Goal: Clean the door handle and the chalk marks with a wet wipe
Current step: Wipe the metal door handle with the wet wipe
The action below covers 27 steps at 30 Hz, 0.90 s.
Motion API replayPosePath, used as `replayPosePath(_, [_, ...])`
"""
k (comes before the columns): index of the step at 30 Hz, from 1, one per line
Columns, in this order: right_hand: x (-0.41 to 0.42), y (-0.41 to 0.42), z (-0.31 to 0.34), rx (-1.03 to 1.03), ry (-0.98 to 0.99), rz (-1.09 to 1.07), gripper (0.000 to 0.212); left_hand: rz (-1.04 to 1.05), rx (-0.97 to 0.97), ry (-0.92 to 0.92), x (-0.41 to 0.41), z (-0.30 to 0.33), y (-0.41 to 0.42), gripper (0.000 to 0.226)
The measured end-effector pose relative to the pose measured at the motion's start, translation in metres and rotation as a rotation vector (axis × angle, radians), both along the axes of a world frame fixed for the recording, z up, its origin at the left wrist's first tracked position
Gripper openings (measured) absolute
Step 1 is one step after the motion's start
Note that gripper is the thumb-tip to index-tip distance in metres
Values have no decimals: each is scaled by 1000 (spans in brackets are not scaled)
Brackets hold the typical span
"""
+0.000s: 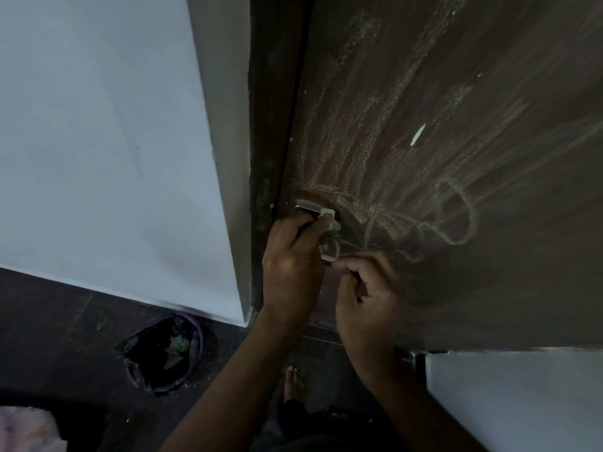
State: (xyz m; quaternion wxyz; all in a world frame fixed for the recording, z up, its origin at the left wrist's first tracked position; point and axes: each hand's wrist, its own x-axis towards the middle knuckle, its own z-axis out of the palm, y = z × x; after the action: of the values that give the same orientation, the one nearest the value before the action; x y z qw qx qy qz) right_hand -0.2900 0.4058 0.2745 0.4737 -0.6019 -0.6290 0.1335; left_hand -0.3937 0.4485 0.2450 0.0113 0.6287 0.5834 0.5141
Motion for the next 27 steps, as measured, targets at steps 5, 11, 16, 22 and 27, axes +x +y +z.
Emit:
replayPosePath(5, [3,-1,-1,-26,14,-12,31,136,0,-229,-12,7,7,22])
replayPosePath(11, [1,3,-2,-4,5,1,29,79,-18,-174,-8,14,8,21])
replayPosePath(16, [3,5,-1,29,-10,5,27,256,-111,-460,-22,8,7,21])
replayPosePath(22, [4,1,-9,-39,3,6,27,264,-262,-623,-16,-13,8,16])
replayPosePath(27, [3,-3,-23,-218,175,-84,25,301,-344,-702,-13,-34,5,17])
